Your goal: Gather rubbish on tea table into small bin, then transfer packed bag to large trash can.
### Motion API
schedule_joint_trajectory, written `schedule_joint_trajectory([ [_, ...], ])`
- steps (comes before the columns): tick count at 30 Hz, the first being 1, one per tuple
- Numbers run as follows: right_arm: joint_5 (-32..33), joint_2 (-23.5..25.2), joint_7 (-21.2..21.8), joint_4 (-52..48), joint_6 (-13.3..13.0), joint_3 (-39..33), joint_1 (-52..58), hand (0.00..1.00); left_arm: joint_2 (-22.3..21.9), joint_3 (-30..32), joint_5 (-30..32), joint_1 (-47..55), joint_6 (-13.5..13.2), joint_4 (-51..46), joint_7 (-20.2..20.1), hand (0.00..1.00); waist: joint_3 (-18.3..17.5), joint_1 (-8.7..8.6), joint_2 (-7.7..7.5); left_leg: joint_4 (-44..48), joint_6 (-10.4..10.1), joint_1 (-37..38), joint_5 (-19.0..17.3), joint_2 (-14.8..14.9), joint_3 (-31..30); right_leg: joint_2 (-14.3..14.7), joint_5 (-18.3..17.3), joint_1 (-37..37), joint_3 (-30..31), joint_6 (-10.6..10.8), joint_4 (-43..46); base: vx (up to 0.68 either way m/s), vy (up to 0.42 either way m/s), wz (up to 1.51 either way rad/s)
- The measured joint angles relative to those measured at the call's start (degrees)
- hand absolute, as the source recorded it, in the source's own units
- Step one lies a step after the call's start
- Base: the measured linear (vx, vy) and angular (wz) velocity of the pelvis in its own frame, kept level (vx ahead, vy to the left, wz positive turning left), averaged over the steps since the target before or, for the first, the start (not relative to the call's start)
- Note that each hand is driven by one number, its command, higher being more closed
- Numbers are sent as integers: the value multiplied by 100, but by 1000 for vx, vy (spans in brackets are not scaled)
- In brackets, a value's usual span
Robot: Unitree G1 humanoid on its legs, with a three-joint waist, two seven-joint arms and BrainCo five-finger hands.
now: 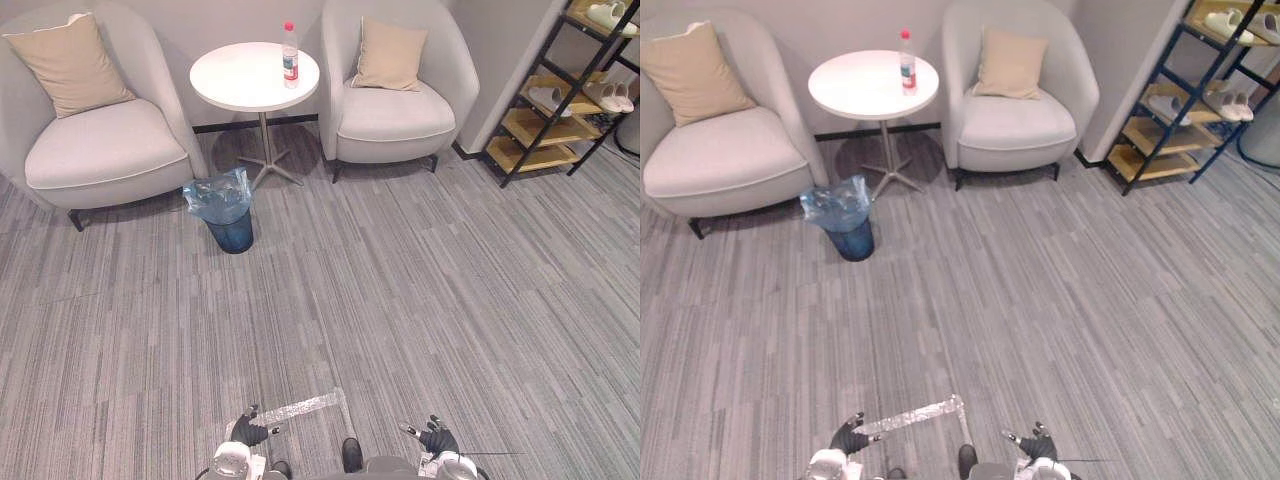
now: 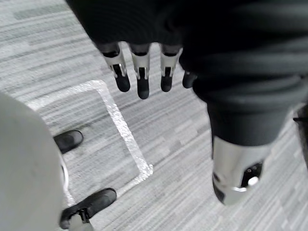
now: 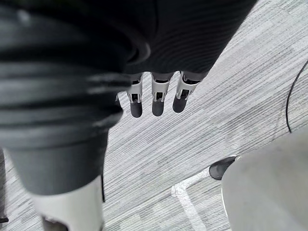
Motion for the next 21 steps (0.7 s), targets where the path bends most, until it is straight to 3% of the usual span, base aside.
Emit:
schedule_joint_trajectory([
  [2,5,-8,4,-19,-5,2,14,0,0,46,-4,-47,0,-5,0,0,20,2,26,444,-81,-179,-268,84,-18,-15,-302,-142,-158,-51,444,109,-111,9],
  [4,14,5,2,-84,-18,4,11,0,0,105,-17,-44,4,-4,-3,0,73,1,-53,1031,-216,-362,-435,182,41,-20,-494,-172,-211,-97,662,93,-104,19],
  [6,34,-7,-1,-104,-23,2,21,0,2,232,-110,-109,8,-156,3,0,179,3,-84,2667,-256,-998,-457,430,147,-38,-609,-12,-240,-165,718,120,-184,11],
  [8,136,-60,-26,-135,-72,-2,12,0,-97,491,-208,-93,0,-273,25,0,339,41,28,4037,-322,-1459,-308,712,150,-10,-716,309,-182,-296,799,249,-113,-16],
  [9,142,-117,-43,-132,-70,-2,15,0,-165,568,-273,-94,0,-285,27,0,345,36,109,4362,-301,-1605,-440,784,164,-24,-771,439,-109,-338,786,299,-66,-21],
  [11,212,-153,-68,-128,-70,-26,21,0,-225,561,-362,-103,-5,-336,27,0,374,30,170,4383,-283,-1775,-605,801,155,-73,-814,644,-51,-410,658,202,15,-14],
  [14,248,-129,-75,-110,-64,-35,-34,0,-227,535,-508,-138,-34,-463,30,0,431,50,83,3491,-243,-2130,-625,463,149,-354,-852,980,41,-418,318,247,96,-17],
  [15,245,-143,-86,-110,-62,-37,-46,0,-233,484,-508,-159,-41,-499,31,0,441,60,68,2835,-110,-2291,-469,200,110,-495,-858,1082,107,-408,133,284,160,-24],
  [17,244,-147,-98,-102,-61,-33,-70,0,-248,418,-507,-151,-56,-571,34,0,439,110,96,1681,-126,-2354,26,-58,-88,-580,-854,1171,204,-397,-92,335,217,-43],
  [18,239,-161,-98,-71,-58,-3,-48,0,-235,333,-515,-119,-115,-608,36,0,417,170,146,1250,21,-2402,509,-130,-293,-554,-951,1195,317,-234,-154,281,230,-66],
  [20,219,-43,-82,-22,-51,39,-122,0,-191,342,-556,-121,-128,-626,55,0,348,175,21,1534,248,-2484,527,-282,-334,-683,-1092,1109,469,-97,218,417,262,-50],
  [21,218,-15,-82,-19,-54,37,-108,0,-175,334,-566,-121,-128,-607,69,0,317,143,-45,1495,321,-2411,407,-365,-247,-746,-1086,777,478,-87,912,523,274,-18],
])
